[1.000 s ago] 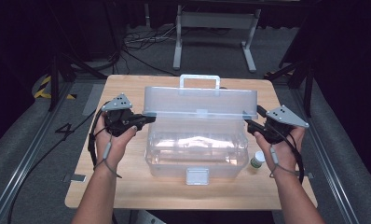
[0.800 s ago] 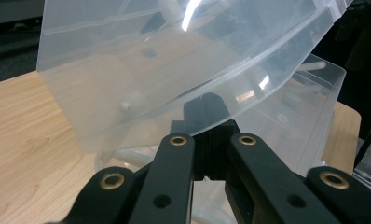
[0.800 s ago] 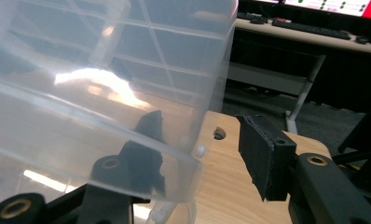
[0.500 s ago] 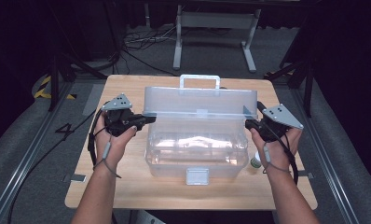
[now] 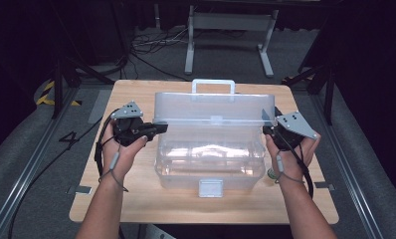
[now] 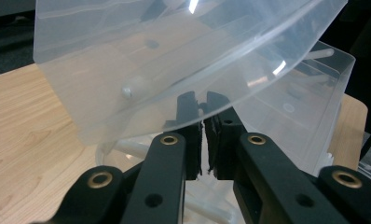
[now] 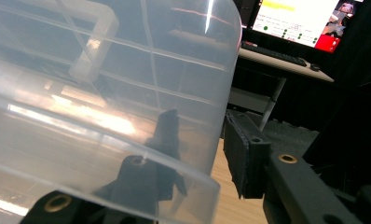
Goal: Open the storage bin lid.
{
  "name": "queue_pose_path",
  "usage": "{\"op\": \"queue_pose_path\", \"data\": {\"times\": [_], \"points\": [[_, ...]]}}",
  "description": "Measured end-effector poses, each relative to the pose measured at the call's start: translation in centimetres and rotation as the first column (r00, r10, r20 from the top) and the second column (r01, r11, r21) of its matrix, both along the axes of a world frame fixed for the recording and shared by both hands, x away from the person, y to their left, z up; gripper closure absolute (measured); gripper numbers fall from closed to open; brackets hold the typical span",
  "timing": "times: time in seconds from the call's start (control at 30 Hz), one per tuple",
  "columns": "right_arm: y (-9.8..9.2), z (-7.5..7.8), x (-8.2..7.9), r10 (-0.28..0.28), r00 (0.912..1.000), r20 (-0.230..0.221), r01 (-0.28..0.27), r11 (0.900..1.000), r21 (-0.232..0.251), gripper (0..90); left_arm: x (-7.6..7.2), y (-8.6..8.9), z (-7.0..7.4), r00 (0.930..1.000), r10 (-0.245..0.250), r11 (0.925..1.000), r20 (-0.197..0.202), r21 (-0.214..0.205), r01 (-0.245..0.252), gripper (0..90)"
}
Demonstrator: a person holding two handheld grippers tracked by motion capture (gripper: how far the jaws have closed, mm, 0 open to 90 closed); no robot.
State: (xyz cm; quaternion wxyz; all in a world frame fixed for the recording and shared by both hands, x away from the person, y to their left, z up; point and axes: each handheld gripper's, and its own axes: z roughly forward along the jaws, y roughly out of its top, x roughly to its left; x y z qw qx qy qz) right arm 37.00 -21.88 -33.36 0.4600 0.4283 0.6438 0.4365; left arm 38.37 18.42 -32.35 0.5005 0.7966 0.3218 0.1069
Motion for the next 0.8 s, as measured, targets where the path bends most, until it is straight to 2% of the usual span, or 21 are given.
{"op": "queue_pose_path", "data": {"times": [0.17,0.4,0.53,0.8], "points": [[0.1,0.2,0.1,-0.012,0.9999,0.008,0.012,0.9999,0.011,69.6,-0.2,0.2,0.0,1.0,0.0,0.9999,0.004,0.01,0.0,83.2],[0.0,0.5,0.4,-0.008,0.9995,0.031,0.007,0.9986,0.052,72.2,-0.7,0.5,-0.1,1.0,0.003,0.9998,0.001,0.022,-0.003,82.9],[0.0,0.6,0.6,-0.009,0.9984,0.057,0.005,0.998,0.063,72.7,-1.1,0.6,-0.1,1.0,-0.001,0.9997,-0.007,0.026,0.001,82.9],[-0.2,1.3,1.2,-0.002,0.9971,0.076,-0.004,0.9975,0.071,74.5,-1.8,1.2,-0.3,0.9999,0.007,0.9995,-0.015,0.032,-0.006,83.4]]}}
